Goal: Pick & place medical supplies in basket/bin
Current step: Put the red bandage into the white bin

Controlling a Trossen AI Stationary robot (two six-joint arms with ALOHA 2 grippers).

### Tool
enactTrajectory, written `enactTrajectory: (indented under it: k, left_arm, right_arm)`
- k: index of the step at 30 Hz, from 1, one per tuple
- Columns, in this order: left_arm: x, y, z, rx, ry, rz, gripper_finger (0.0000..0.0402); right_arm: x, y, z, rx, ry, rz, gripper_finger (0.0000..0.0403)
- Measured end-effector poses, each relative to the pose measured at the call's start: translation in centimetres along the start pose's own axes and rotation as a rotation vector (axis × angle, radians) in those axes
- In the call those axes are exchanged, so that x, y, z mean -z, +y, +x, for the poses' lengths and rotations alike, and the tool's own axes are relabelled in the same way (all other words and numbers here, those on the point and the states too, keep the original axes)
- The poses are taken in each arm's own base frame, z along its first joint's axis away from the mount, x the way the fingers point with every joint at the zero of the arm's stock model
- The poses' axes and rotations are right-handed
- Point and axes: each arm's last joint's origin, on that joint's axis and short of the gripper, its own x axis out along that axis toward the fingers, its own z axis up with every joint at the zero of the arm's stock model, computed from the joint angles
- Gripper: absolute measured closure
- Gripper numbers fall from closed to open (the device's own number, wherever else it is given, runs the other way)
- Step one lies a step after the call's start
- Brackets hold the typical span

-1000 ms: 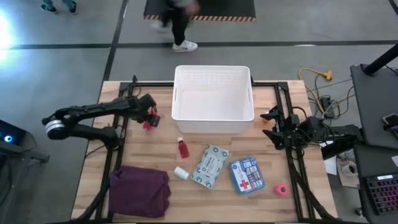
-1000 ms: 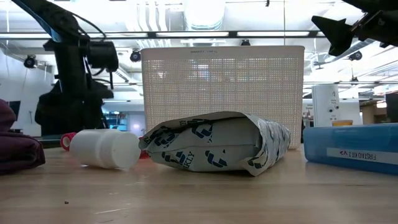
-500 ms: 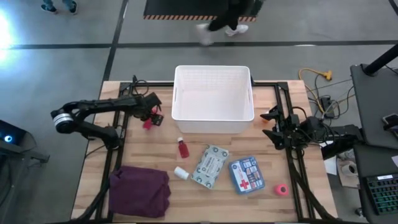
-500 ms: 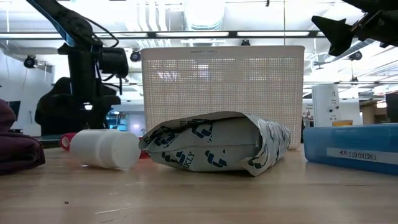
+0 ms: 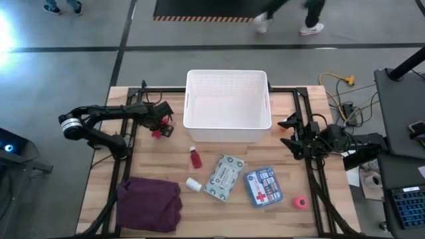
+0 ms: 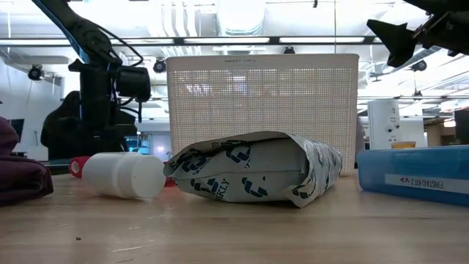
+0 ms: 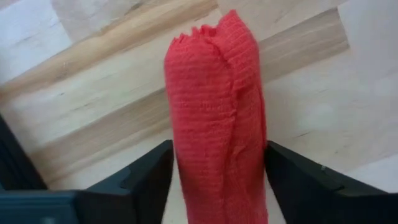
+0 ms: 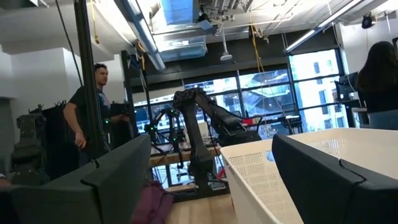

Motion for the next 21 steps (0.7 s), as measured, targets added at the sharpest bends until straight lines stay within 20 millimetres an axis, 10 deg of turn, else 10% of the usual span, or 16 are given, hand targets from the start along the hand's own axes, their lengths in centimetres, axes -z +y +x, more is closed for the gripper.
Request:
enactTrajectory:
  k: [12, 21]
  left_arm:
    - [-0.4, -0.3, -2.1, 0.053, -0.067, 0.003, 0.0285]
    - [-1.3, -0.5, -18.6, 0.347, -0.584, -0.015, 0.0287]
  right_arm:
    - [0.0, 0.0, 0.0, 0.0, 0.0, 0.011, 0.0076]
    - [0.0, 0.0, 0.0, 0.0, -0.001, 0.019, 0.0076]
